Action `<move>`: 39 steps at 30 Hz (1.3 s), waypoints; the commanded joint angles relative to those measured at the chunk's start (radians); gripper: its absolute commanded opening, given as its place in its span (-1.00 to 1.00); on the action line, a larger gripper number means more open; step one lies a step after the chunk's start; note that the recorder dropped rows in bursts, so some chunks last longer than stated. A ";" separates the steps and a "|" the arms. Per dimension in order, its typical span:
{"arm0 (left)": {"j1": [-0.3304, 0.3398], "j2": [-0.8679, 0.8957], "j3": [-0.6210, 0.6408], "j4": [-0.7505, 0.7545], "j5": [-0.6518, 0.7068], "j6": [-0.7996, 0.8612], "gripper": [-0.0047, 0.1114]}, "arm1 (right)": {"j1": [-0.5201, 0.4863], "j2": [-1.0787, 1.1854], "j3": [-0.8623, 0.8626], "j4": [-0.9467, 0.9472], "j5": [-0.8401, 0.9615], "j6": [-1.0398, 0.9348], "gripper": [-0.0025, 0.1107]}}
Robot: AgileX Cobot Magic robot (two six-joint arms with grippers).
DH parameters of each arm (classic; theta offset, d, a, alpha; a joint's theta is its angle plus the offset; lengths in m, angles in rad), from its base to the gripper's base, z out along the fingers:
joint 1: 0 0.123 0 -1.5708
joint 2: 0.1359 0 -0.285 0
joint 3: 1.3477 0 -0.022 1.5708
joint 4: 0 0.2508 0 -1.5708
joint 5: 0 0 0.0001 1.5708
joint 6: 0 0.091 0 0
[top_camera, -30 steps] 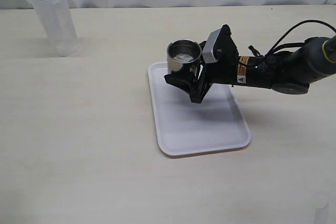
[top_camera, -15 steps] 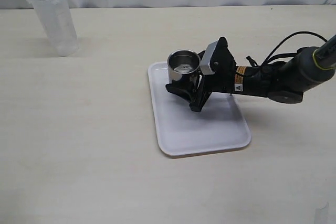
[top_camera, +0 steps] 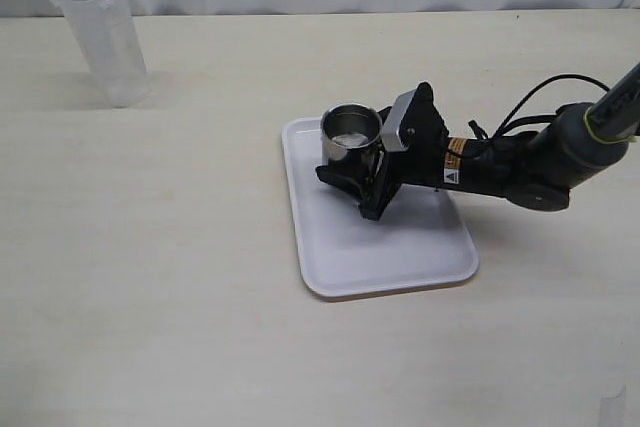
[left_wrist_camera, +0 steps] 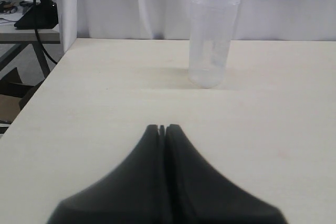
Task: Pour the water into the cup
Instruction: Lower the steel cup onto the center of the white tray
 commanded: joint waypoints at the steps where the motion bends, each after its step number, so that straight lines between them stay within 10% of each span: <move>1: 0.000 -0.003 0.003 -0.005 -0.009 -0.006 -0.92 | -0.005 0.004 0.001 0.016 -0.058 -0.017 -0.88; 31: 0.000 -0.003 0.003 -0.005 -0.009 -0.006 -0.92 | -0.005 0.058 0.001 0.042 -0.106 -0.027 -0.88; 39: 0.000 -0.003 0.003 -0.005 -0.009 -0.006 -0.92 | -0.005 0.058 0.001 0.042 -0.106 -0.010 -0.13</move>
